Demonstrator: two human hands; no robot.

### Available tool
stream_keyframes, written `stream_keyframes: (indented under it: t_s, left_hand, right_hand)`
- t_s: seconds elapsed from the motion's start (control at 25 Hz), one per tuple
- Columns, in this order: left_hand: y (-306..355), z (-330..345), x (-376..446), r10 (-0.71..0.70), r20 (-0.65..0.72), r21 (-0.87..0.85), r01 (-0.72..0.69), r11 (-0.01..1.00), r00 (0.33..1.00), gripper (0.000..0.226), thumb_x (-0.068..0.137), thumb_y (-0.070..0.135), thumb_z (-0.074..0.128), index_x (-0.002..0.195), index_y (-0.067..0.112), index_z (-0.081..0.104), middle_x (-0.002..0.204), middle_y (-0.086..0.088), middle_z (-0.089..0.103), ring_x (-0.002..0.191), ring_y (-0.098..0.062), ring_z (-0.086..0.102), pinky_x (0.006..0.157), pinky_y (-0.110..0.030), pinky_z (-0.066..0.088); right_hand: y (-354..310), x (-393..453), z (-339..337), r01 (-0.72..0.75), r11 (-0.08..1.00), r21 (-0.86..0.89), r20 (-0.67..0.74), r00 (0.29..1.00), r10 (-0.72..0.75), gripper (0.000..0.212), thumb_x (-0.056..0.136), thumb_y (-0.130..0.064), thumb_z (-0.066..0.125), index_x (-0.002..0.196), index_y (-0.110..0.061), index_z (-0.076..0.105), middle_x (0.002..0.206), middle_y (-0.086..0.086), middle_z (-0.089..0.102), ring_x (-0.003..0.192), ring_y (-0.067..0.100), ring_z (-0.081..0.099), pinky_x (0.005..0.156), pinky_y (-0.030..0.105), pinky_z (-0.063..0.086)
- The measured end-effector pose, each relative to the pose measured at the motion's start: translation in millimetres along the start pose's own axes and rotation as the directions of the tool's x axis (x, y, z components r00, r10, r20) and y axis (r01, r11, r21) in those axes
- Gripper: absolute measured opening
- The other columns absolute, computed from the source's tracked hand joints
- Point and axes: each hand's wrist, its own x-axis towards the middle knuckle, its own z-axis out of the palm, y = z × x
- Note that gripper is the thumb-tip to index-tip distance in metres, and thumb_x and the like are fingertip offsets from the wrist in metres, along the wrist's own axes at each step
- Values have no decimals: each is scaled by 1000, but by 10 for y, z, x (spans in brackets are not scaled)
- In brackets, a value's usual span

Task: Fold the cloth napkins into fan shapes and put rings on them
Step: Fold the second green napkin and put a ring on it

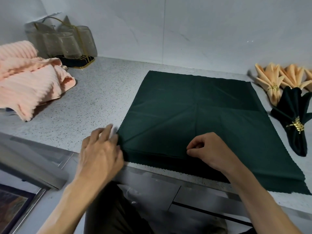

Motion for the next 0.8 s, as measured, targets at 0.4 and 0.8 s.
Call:
stream_keyframes:
  t_s: [0.4,0.8]
  left_hand:
    - [938,608,363,192,250,-151,-158,976,949,77,90,55,-2,157,21,13,164,2,8,152,-23,7,121,-46,8]
    - [921,576,347,218,307,-140,-183,973,926,88,85,83,2,155,33,24,161,9,18,150,-21,15,117,-47,8]
  right_hand:
    - [-231,37,252,234,886,-399,-246,904,-350,22,98,-39,51,110,-27,65,109,-10,63,101,10,56,83,25,47]
    - [223,1514,-115,-21,854,-519,-94,995,-32,68,104,-51,16,157,-10,8,165,7,3,152,22,1,123,41,3]
